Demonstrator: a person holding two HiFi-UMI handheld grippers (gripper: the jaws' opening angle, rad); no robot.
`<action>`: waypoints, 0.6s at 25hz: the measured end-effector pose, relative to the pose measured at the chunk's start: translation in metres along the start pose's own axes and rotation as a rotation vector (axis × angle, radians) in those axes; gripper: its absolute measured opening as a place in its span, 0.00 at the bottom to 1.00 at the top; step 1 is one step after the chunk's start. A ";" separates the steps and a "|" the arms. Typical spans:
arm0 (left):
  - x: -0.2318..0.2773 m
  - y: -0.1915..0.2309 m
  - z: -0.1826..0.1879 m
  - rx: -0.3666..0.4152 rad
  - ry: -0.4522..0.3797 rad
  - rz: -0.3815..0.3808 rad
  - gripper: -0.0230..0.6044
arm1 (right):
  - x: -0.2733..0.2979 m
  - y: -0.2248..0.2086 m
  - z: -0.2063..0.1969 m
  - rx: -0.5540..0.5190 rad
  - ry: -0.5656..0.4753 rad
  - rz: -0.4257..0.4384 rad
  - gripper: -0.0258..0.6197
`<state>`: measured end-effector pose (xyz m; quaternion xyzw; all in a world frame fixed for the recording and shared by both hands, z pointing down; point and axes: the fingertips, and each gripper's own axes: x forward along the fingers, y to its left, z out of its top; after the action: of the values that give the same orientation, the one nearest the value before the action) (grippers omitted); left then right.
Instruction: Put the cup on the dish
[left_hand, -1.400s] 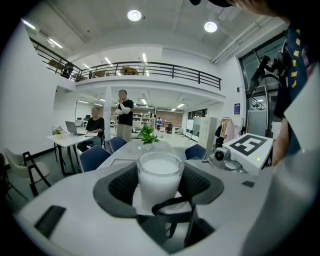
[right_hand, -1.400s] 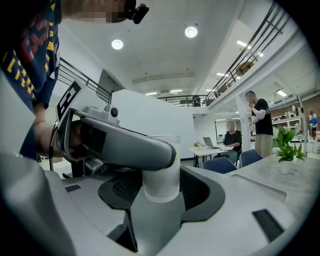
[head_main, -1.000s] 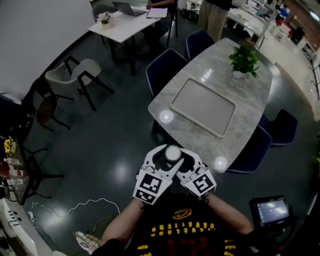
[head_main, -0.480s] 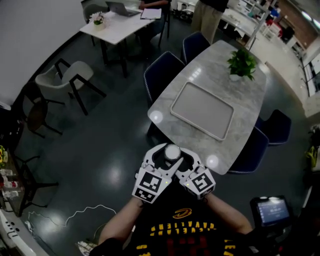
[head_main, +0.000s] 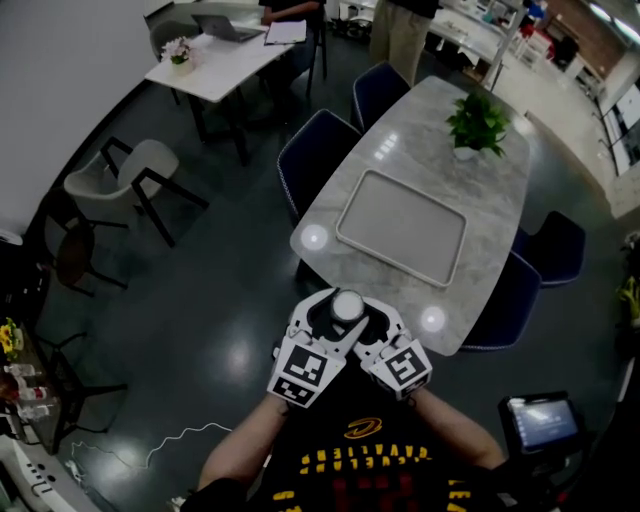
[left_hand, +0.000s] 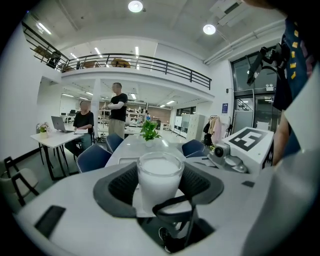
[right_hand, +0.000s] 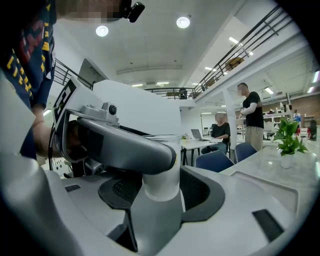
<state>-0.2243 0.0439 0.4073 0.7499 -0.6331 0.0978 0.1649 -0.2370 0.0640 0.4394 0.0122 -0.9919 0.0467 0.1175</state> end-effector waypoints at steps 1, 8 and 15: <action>0.004 0.003 0.002 0.004 0.003 -0.002 0.46 | 0.003 -0.005 0.001 0.000 -0.002 -0.003 0.41; 0.042 0.013 0.017 0.050 0.021 -0.046 0.46 | 0.009 -0.046 0.006 0.021 -0.028 -0.059 0.41; 0.098 0.011 0.042 0.097 0.028 -0.122 0.46 | 0.001 -0.109 0.014 0.031 -0.041 -0.154 0.41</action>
<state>-0.2204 -0.0634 0.4050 0.7927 -0.5784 0.1286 0.1432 -0.2375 -0.0457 0.4363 0.0912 -0.9894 0.0525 0.1002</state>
